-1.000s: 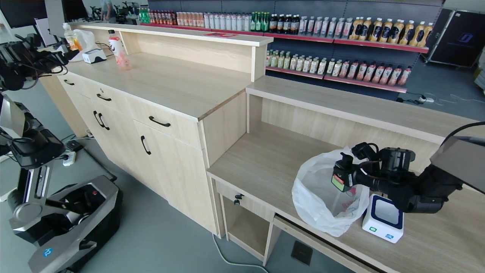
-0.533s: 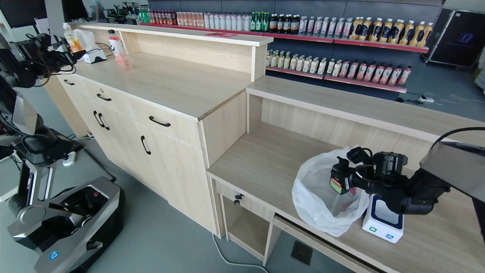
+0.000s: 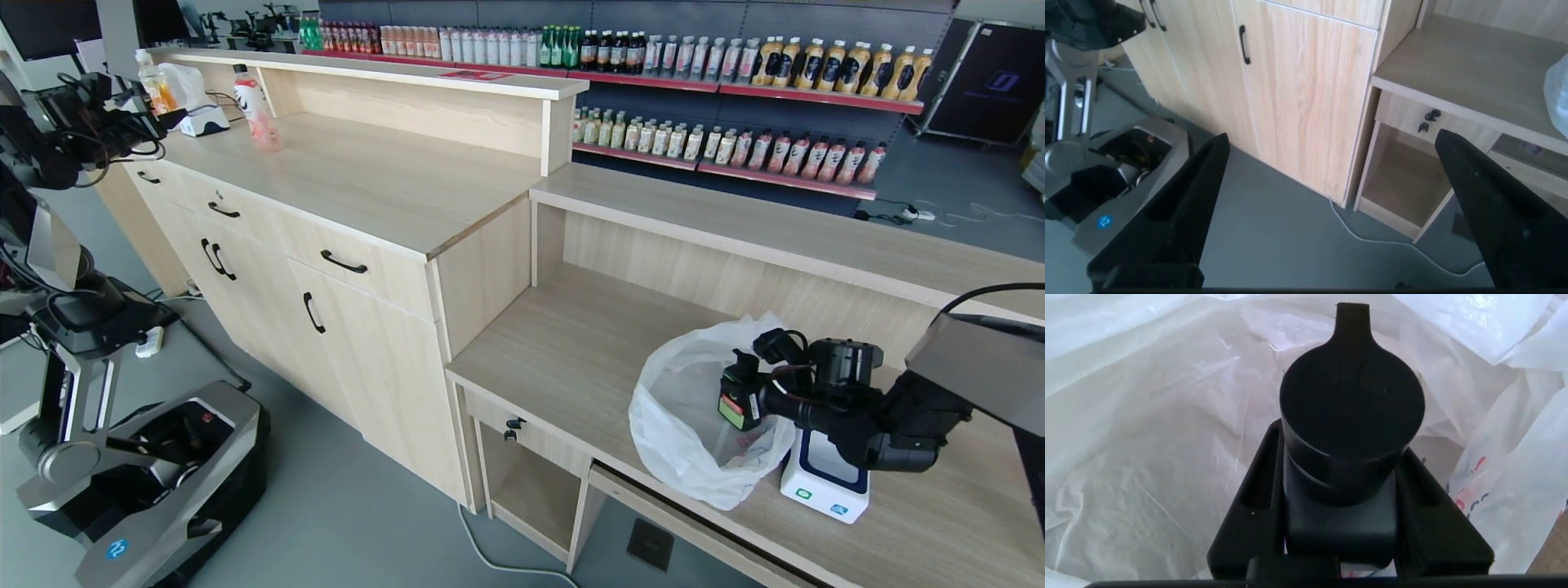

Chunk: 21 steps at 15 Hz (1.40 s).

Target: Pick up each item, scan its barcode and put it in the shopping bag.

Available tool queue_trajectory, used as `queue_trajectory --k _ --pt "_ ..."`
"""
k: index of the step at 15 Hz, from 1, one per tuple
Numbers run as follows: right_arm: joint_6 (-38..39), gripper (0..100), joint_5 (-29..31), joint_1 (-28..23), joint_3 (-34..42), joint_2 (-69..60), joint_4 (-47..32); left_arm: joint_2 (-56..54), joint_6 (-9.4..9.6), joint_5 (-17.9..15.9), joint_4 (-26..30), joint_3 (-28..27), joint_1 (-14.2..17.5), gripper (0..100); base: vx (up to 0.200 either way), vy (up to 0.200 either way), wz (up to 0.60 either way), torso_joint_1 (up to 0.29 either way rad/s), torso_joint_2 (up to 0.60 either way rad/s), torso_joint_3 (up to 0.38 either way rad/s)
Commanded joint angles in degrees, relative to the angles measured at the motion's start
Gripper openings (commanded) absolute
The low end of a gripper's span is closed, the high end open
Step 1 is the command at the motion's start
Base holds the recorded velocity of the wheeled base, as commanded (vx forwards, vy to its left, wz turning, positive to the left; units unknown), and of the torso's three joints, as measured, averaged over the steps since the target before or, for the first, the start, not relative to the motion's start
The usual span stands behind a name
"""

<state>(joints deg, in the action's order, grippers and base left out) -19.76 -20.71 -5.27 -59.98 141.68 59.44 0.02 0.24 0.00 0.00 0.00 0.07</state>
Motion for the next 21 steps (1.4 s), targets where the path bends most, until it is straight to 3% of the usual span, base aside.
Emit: queue_trajectory --k 1,9,10,15,21 --pt "-0.01 0 -0.03 -0.36 0.12 0.70 0.06 -0.02 0.02 0.00 0.00 0.00 0.01 100 0.000 0.000 0.00 0.000 0.00 0.000" --pt "-0.28 0 -0.03 -1.33 0.74 1.32 0.15 -0.02 0.02 0.00 0.00 0.00 0.01 100 0.000 0.000 0.00 0.000 0.00 0.000" --pt "-0.19 100 -0.12 -1.33 0.83 1.23 0.06 -0.02 0.02 0.00 0.00 0.00 0.01 100 0.000 0.000 0.00 0.000 0.00 0.000" --pt "0.25 100 -0.29 -1.06 2.85 -3.25 -0.38 -0.02 0.02 0.00 0.00 0.00 0.01 100 0.000 0.000 0.00 0.000 0.00 0.000" --pt "-1.33 100 -0.29 -4.40 11.73 -22.59 -0.82 -0.02 0.02 0.00 0.00 0.00 0.01 100 0.000 0.000 0.00 0.000 0.00 0.000"
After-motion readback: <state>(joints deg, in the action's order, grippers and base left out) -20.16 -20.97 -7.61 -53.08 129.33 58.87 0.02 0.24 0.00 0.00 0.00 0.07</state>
